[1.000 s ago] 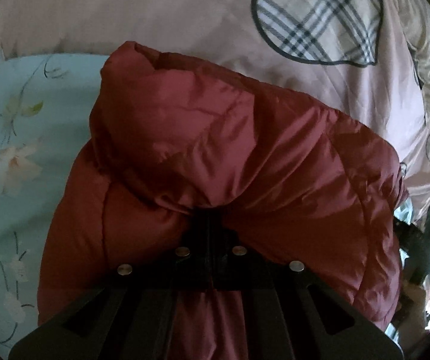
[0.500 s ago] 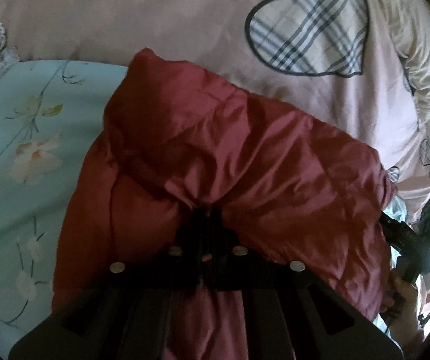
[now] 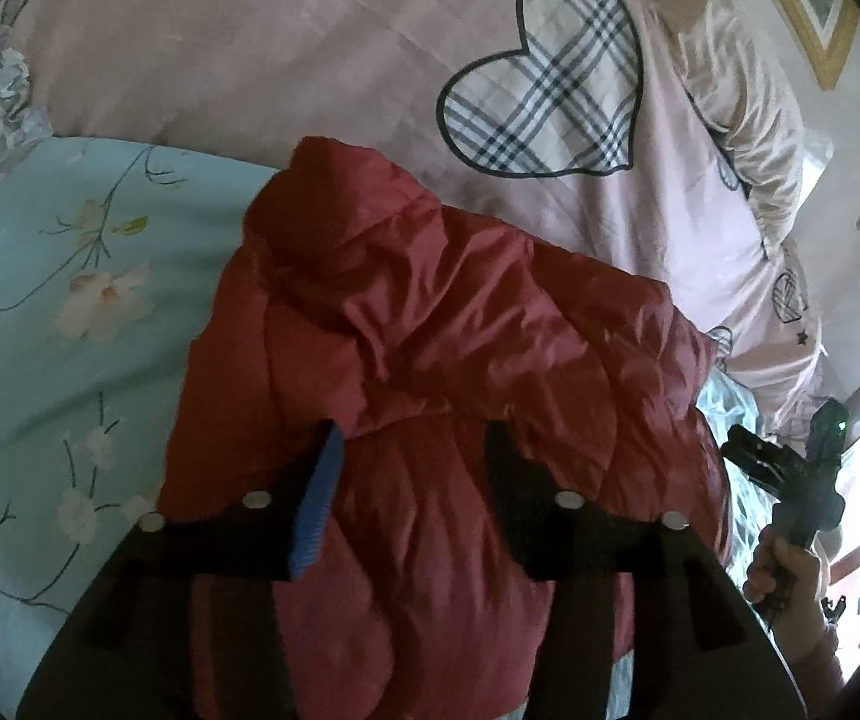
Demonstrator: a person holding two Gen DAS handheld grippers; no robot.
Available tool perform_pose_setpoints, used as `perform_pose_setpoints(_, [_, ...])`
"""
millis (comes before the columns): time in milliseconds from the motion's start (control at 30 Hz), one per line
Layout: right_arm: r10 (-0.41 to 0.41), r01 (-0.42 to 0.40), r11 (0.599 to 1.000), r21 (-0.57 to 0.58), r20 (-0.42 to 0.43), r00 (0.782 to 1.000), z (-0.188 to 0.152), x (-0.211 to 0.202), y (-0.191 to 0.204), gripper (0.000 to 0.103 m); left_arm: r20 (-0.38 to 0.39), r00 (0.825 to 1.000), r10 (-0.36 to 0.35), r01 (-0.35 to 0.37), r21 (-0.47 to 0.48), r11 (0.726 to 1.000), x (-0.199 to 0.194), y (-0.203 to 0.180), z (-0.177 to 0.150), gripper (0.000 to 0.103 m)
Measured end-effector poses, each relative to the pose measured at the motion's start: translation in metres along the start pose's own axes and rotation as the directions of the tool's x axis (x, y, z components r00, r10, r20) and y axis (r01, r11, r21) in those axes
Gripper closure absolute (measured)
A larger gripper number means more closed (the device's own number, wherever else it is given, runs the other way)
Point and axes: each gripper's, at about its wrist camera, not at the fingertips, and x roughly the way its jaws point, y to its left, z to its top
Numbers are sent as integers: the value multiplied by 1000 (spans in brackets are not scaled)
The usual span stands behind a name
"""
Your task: Fold large clothes
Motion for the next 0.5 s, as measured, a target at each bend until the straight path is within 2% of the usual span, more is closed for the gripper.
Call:
perform_pose_setpoints(100, [-7, 7, 1000, 7, -3, 1000, -5, -8, -11, 19, 11, 1000, -26, 26, -13, 1000, -6, 12, -6, 43])
perform_pose_setpoints(167, [-9, 10, 1000, 24, -15, 1000, -8, -12, -22, 18, 14, 999, -41, 41, -27, 999, -9, 22, -6, 43])
perform_pose_setpoints(300, [6, -4, 998, 57, -38, 999, -11, -10, -36, 18, 17, 1000, -24, 24, -36, 999, -15, 33, -4, 43])
perform_pose_setpoints(400, [20, -15, 996, 86, -49, 999, -14, -8, -45, 14, 14, 1000, -13, 14, -59, 998, -14, 44, -4, 33])
perform_pose_setpoints(500, [37, -28, 992, 121, -71, 997, -16, -2, -53, 13, 3, 1000, -8, 8, -97, 995, -10, 56, -4, 32])
